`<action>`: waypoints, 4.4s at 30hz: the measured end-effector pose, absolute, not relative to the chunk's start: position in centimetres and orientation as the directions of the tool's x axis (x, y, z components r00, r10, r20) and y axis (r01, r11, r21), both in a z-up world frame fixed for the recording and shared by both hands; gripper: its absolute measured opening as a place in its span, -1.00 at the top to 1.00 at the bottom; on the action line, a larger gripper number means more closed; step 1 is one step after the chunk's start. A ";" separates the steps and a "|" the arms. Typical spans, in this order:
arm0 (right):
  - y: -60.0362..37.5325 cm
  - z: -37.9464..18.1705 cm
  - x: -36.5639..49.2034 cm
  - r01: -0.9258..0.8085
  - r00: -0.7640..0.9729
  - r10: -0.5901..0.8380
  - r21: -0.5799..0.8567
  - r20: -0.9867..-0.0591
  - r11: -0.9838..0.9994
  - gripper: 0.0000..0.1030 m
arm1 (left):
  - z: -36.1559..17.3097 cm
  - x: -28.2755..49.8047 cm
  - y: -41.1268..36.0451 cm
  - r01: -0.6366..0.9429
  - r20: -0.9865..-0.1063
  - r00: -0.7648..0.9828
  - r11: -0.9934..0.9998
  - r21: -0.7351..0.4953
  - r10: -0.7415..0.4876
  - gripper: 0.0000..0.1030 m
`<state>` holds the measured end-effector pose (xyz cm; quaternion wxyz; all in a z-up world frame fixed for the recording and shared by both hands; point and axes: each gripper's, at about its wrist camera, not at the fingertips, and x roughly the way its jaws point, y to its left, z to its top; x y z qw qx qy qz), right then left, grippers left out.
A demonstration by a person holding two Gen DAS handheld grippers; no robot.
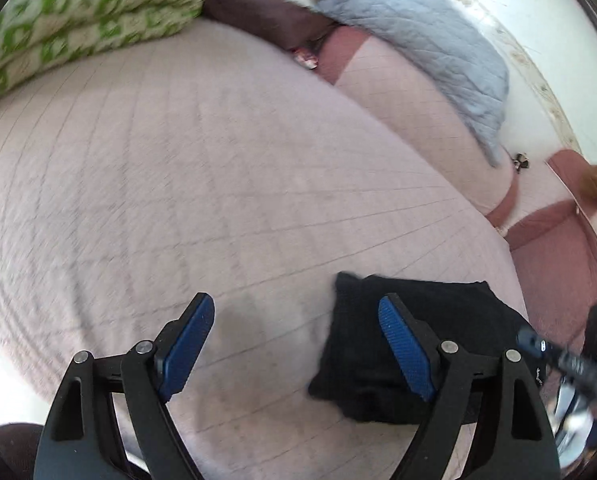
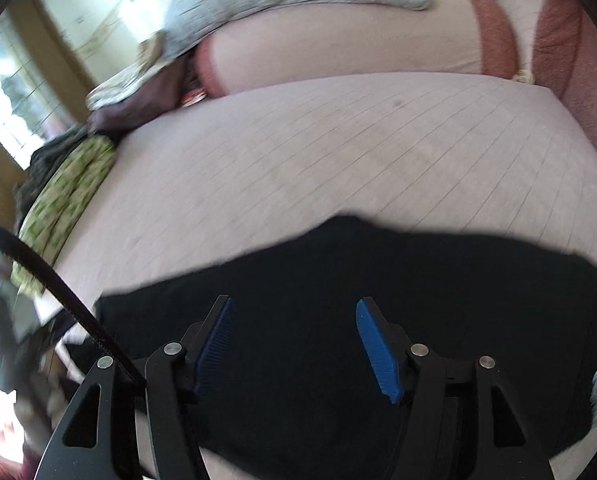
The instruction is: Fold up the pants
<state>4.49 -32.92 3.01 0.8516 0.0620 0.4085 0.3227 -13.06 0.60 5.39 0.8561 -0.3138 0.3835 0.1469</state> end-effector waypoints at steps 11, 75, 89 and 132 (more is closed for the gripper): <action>-24.9 4.8 2.2 -0.636 0.261 0.720 0.446 -0.644 0.629 -0.33 | 4.3 -11.2 -5.6 -0.367 -0.818 0.575 0.892 -0.265 -0.007 -0.22; -37.2 1.3 4.7 -0.465 0.367 0.774 0.619 -0.515 0.633 0.34 | 5.6 -3.0 -18.8 -0.185 -0.756 0.592 0.866 -0.465 -0.280 -0.16; -34.5 -1.6 2.0 -0.450 0.369 0.745 0.594 -0.556 0.666 0.28 | 2.5 -3.5 -21.2 -0.103 -0.819 0.505 0.924 -0.368 -0.270 -0.17; -49.8 -1.9 -0.4 -0.097 0.762 0.402 0.525 -0.507 0.845 0.10 | 8.9 -1.7 -22.2 0.063 -0.794 0.548 0.960 -0.275 -0.263 -0.40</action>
